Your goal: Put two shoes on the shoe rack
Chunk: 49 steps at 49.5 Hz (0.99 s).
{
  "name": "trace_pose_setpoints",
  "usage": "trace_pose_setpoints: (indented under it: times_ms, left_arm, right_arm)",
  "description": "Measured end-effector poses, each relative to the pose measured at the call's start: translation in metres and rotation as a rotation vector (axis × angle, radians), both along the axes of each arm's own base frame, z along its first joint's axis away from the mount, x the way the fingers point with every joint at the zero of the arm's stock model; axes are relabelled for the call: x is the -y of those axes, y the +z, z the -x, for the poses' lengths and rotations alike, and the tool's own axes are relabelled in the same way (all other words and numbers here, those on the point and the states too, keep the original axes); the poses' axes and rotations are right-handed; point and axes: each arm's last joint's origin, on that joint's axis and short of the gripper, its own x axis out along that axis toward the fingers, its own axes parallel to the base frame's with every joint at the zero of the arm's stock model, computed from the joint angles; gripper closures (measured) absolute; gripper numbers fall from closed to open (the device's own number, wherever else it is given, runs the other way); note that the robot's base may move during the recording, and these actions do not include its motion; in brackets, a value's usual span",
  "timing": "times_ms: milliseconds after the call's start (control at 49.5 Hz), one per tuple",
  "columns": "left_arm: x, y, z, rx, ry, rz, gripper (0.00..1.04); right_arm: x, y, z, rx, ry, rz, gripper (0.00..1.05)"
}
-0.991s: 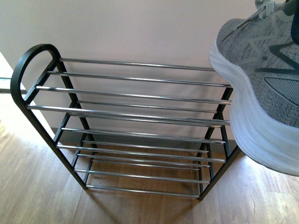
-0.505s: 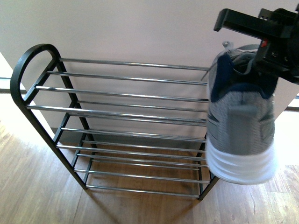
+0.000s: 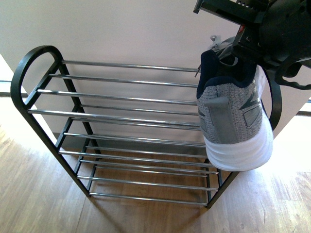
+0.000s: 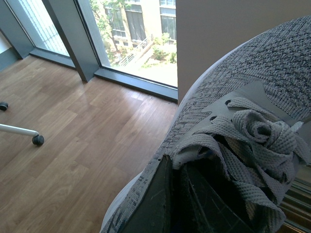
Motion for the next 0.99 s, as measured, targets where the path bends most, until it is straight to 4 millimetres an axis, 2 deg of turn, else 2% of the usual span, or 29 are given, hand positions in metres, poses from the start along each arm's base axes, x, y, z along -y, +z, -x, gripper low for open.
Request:
trace_pose_setpoints:
  times_ms: [364,708,991]
  left_arm:
    - [0.0,0.0,0.0,0.0,0.0,0.0,1.03]
    - [0.0,0.0,0.0,0.0,0.0,0.0,1.03]
    - [0.0,0.0,0.0,0.0,0.0,0.0,1.03]
  right_arm:
    - [0.0,-0.022,-0.019,0.031,0.014,0.005,1.03]
    - [0.017,-0.019,-0.029,0.081,0.044,0.075,1.03]
    - [0.02,-0.022,-0.031,0.092,0.117,0.118,1.03]
